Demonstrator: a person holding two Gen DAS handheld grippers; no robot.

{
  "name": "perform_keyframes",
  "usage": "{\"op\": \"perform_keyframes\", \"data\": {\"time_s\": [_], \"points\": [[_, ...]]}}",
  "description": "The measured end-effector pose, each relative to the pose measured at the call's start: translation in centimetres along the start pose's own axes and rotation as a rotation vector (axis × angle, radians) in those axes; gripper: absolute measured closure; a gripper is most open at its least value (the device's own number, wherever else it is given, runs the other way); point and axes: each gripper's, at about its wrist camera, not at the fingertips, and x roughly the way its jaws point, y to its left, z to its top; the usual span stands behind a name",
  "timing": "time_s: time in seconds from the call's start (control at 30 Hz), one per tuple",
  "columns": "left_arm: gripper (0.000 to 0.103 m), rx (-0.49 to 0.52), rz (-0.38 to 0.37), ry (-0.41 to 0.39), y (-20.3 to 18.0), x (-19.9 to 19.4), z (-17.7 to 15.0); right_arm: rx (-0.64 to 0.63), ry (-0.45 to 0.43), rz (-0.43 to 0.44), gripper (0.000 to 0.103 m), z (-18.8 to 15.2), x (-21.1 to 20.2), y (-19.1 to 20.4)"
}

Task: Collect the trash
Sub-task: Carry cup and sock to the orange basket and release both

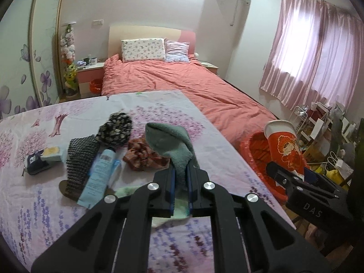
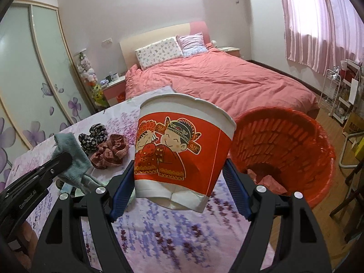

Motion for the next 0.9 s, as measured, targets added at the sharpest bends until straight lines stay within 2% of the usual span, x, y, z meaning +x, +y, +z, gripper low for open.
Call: {"op": "perform_keyframes", "data": {"time_s": [0.47,0.9], "points": [[0.094,0.07,-0.117,0.009,-6.8,1.9,1.0,0.061,-0.046,-0.094,0.028,0.6,-0.8,-5.4],[0.094,0.14,-0.246,0.036,-14.0,5.9,1.6,0.156,-0.046,-0.162,0.028,0.7,0.2,-11.0]]}}
